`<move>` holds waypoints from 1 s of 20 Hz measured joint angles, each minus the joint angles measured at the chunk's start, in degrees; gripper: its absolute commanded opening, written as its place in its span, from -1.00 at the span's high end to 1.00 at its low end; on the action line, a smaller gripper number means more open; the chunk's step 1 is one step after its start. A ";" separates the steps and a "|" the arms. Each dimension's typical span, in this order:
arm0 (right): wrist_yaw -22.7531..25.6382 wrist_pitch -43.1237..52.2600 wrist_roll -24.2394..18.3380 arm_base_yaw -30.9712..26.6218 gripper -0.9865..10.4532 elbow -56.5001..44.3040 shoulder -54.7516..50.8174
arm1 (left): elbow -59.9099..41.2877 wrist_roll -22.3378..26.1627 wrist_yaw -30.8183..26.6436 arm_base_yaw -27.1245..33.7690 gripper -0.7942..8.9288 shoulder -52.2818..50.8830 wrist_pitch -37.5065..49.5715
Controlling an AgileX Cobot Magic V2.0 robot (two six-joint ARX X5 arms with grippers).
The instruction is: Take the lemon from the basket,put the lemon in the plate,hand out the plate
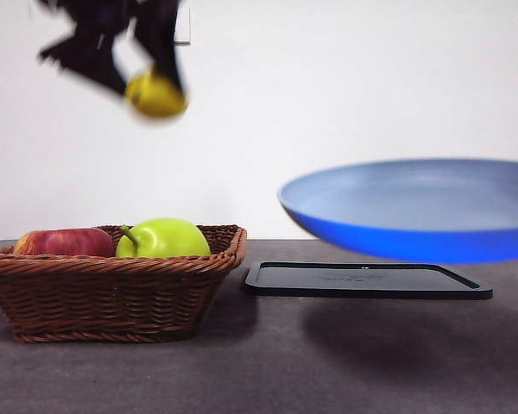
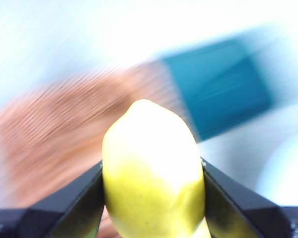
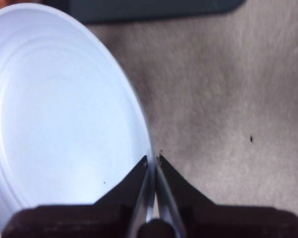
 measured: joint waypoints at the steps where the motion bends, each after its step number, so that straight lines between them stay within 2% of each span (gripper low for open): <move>1: -0.22 0.17 0.17 0.00 0.82 0.00 1.57 | 0.22 -0.09 2.58 -2.62 0.47 -2.67 1.46; 4: -4.31 2.03 0.37 0.04 0.82 0.00 4.31 | 0.28 -0.72 2.43 -13.14 0.47 -3.67 3.61; 5: -4.31 2.29 0.42 0.04 0.82 0.00 4.31 | 0.28 -0.85 1.51 -16.26 0.47 -2.58 3.93; 10: -4.31 2.32 0.44 0.04 0.82 0.00 4.31 | 0.26 -0.76 -8.39 -28.96 0.47 4.85 4.55; 15: -4.33 2.29 0.44 0.04 0.82 0.00 4.31 | 0.26 -0.35 -9.27 -32.50 0.47 14.58 5.33; 20: -4.33 2.27 0.44 0.04 0.82 0.00 4.31 | 0.24 -0.04 -9.25 -33.18 0.46 17.75 5.42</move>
